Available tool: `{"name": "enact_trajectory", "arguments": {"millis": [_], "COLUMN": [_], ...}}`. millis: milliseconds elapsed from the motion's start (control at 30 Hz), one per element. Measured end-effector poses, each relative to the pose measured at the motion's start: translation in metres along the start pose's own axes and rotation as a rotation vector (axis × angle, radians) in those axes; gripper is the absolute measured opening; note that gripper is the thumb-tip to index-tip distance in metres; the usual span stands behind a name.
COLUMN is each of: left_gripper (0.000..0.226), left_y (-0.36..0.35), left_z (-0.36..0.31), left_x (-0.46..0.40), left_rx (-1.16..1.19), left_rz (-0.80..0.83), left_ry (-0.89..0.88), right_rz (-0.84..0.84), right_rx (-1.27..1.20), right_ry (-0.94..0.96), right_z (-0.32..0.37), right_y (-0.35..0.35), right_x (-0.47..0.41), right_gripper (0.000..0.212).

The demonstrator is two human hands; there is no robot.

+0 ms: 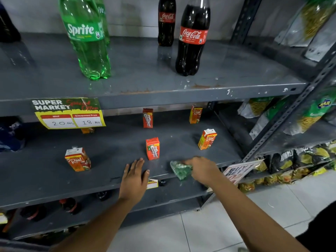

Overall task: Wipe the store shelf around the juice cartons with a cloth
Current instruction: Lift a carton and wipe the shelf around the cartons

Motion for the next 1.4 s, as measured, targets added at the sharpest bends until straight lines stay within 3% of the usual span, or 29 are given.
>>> {"name": "enact_trajectory", "arguments": {"millis": [67, 233, 433, 467, 600, 700, 800, 900, 1000, 1100, 1267, 1400], "left_gripper": [0.067, 0.087, 0.102, 0.102, 0.094, 0.089, 0.079, 0.073, 0.071, 0.070, 0.070, 0.074], "left_y": [0.015, 0.002, -0.006, -0.015, -0.003, -0.005, -0.005, -0.005, -0.002, -0.006, 0.005, 0.004], "left_z": [-0.022, -0.024, -0.049, -0.070, -0.041, -0.030, -0.033, -0.053, -0.073, -0.086, -0.084, -0.090], "left_x": [0.001, 0.000, -0.011, -0.021, -0.013, 0.010, 0.026, 0.015, -0.013, -0.042, -0.070, -0.077], "left_rx": [-0.013, -0.218, -0.260, -0.269, -0.334, -0.333, -0.306, -0.281, -0.230, -0.219, -0.151, -0.243], "left_rz": [-0.004, 0.132, 0.173, 0.143, 0.137, 0.162, 0.156, 0.160, 0.126, 0.116, 0.019, 0.053], "left_ry": [-0.081, -0.160, -0.174, -0.094, -0.096, -0.127, -0.188, -0.295, -0.308, -0.263, -0.090, -0.065], "right_rz": [-0.187, -0.320, 0.092, 0.122, 0.221, 0.327, 0.097, -0.097, 0.005, 0.051, -0.151, -0.075], "right_rx": [0.011, 0.028, 0.065, 0.075, 0.049, -0.044, -0.166, -0.052, 0.044, 0.072, 0.038, 0.086], "right_ry": [-0.049, -0.082, 0.107, 0.199, 0.319, 0.303, 0.206, 0.154, 0.111, 0.110, 0.140, 0.126], "right_z": [-0.002, 0.008, -0.011, -0.032, -0.020, -0.035, -0.043, -0.042, -0.035, -0.035, -0.005, -0.002], "right_y": [0.023, 0.039, 0.015, 0.022, 0.008, 0.003, 0.027, 0.036, 0.019, 0.016, 0.031, 0.017], "right_x": [0.011, -0.021, -0.062, -0.078, -0.051, -0.027, -0.014, -0.016, -0.011, -0.002, -0.009, -0.007], "right_gripper": [0.058, 0.056, 0.074, 0.074, 0.074, 0.063, 0.050, 0.053, 0.056, 0.042, 0.035, 0.043]}}
Point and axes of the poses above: each hand's wrist, its own x-axis away from the middle knuckle, its own y-axis out of the back of the hand, z = x × y, the point moved 1 cm from there along -x, towards the middle knuckle, and after that the axes turned 3 degrees about -y, right-handed, at the moved point
